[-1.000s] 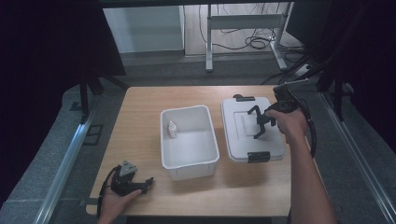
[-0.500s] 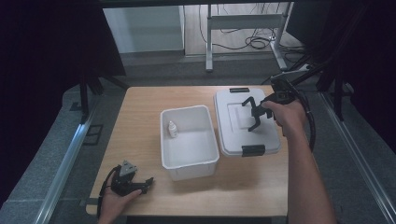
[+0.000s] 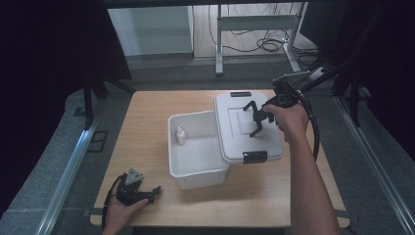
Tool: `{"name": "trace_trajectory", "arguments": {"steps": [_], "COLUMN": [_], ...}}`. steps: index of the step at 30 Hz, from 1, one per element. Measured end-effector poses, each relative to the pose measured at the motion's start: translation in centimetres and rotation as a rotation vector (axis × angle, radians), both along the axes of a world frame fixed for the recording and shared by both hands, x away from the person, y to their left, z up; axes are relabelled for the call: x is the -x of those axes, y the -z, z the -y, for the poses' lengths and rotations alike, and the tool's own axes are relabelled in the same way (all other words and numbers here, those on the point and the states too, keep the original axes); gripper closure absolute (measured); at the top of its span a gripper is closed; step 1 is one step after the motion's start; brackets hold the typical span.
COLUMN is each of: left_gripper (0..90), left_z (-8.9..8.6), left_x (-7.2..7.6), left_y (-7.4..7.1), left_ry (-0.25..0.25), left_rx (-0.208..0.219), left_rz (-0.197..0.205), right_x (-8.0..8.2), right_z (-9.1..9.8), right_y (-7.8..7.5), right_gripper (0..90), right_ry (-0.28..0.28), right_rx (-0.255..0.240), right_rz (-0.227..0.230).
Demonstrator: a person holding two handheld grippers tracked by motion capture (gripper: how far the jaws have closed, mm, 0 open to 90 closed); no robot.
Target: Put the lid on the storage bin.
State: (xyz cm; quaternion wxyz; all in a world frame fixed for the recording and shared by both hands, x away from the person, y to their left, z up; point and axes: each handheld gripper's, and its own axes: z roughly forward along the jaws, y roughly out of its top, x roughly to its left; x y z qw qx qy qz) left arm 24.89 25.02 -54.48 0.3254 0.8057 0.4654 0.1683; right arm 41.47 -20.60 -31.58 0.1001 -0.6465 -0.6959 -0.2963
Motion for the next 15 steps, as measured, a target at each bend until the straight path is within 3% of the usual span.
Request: {"name": "trace_trajectory", "arguments": {"steps": [15], "left_gripper": [12.1], "left_z": [0.0], "left_x": [-0.1], "left_y": [0.0], "left_ry": [0.0], "left_rx": [0.002], "left_rz": [0.001], "right_x": [0.1], "right_z": [-3.8], "right_y": [0.0], "right_gripper": [85.2], "right_ry": [-0.031], "right_rx": [0.002], "right_rz": [-0.009]}}
